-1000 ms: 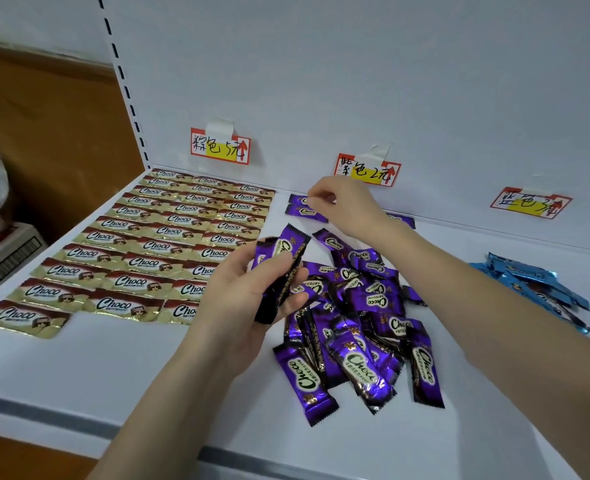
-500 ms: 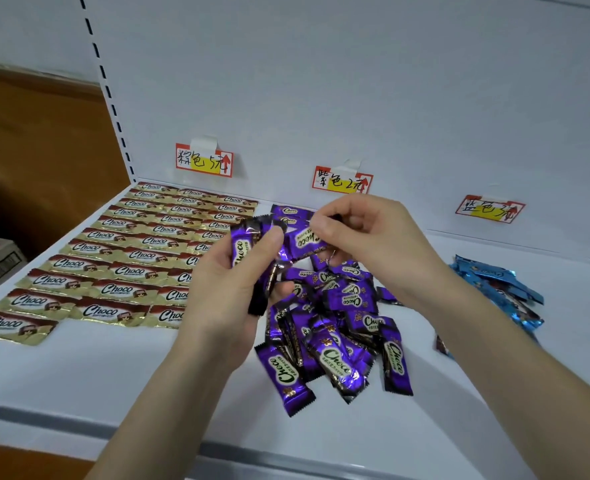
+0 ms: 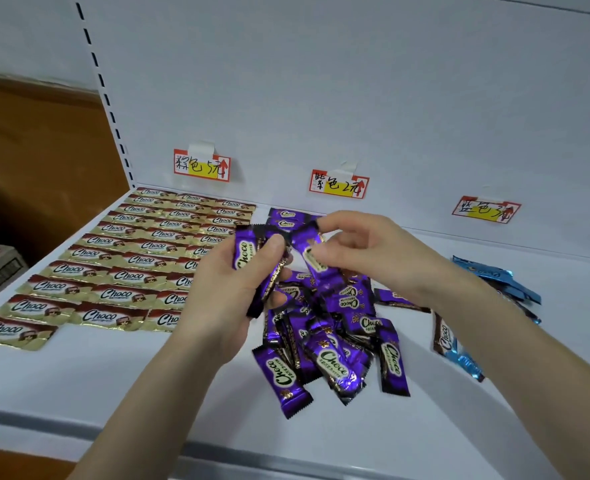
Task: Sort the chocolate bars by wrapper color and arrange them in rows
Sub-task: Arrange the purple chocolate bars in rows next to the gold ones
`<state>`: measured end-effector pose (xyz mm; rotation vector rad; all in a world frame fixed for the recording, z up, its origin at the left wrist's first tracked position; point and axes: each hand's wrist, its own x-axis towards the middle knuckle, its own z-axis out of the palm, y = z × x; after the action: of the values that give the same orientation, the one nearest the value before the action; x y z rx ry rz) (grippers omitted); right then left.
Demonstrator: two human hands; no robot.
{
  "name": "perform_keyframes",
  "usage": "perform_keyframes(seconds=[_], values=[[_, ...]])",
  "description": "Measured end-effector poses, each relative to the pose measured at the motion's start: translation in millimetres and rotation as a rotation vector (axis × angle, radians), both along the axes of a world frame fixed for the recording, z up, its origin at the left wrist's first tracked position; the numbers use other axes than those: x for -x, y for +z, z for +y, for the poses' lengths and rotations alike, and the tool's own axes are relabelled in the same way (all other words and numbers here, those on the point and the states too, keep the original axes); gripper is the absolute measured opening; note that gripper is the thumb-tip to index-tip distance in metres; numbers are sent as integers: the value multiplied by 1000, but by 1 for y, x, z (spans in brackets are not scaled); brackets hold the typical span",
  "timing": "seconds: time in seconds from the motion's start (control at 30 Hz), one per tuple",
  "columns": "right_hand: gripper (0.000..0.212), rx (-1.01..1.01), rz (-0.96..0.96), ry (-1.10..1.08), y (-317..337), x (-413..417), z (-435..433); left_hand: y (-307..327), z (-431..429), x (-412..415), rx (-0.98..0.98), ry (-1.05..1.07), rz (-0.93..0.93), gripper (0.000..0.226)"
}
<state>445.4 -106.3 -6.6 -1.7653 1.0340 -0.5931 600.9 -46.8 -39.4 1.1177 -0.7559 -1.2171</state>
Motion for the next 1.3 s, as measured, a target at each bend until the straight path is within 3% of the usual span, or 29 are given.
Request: perform_keyframes(seconds=[0.07, 0.17, 0.3, 0.47, 0.6, 0.83, 1.3], values=[[22, 100, 123, 101, 4, 1, -1, 0, -2, 1, -5, -43, -76, 14], [23, 305, 121, 6, -2, 1, -1, -1, -7, 4, -32, 7, -90, 8], [17, 744, 232, -35, -20, 2, 5, -1, -15, 9, -106, 71, 49, 7], [22, 936, 285, -12, -36, 5, -18, -2, -22, 16, -137, 56, 181, 4], [16, 810, 330, -108, -40, 9, -61, -5, -25, 16, -185, 63, 259, 16], [22, 672, 736, -45, -64, 14, -116, -14, -26, 15, -252, 101, 328, 14], [20, 674, 778, -31, -70, 4, -128, -17, -27, 12, -242, 99, 349, 21]])
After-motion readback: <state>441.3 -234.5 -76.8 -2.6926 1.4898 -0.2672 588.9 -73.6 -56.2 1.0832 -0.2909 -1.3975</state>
